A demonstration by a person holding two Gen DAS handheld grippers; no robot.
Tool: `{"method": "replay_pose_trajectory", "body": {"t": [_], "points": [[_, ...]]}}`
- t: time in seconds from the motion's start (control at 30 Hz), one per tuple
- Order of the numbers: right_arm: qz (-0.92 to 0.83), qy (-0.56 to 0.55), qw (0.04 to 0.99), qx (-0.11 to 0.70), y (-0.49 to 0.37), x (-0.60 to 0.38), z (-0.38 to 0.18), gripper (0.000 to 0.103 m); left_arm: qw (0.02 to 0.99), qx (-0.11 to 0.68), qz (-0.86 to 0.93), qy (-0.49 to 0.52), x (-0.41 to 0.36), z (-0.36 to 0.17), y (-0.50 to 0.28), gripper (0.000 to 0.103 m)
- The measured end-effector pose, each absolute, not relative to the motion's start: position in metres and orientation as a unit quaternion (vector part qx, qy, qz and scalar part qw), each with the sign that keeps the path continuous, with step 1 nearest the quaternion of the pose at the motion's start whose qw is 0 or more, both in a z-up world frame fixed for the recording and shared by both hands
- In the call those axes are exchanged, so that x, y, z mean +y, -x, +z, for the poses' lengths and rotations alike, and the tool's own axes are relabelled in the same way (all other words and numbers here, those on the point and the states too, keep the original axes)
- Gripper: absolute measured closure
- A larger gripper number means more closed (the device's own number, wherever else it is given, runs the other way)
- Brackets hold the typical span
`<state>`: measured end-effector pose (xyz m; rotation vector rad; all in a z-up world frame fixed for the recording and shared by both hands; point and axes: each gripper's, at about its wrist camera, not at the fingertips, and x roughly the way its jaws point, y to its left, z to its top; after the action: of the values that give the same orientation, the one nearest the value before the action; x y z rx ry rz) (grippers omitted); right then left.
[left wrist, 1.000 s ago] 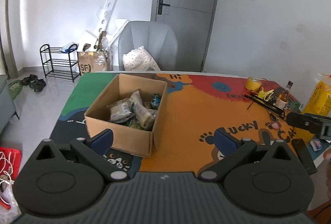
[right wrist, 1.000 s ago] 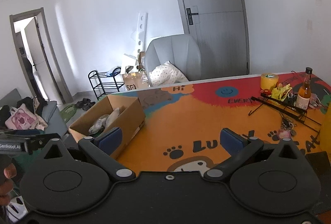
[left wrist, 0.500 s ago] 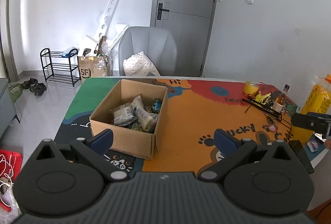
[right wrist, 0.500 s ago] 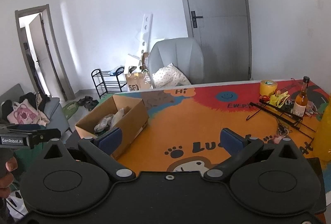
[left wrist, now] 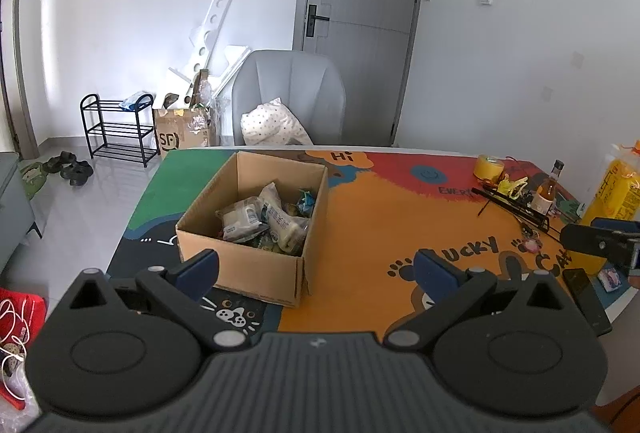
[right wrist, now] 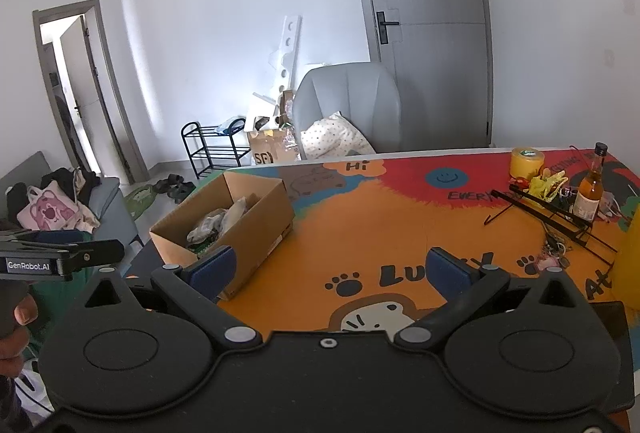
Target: Organize snacks
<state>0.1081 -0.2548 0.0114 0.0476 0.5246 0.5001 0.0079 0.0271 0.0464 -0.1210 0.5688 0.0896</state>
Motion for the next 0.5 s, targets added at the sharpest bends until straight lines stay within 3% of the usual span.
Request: {"method": "replay_pose_trajectory", "body": {"t": [0.5], "points": [[0.244, -0.019, 0.934, 0.261, -0.1078, -0.2524, 0.0126, 0.0, 0.956, 0.282, 0.047, 0.06, 0.0296, 0.0458, -0.0091, 0.0]]}}
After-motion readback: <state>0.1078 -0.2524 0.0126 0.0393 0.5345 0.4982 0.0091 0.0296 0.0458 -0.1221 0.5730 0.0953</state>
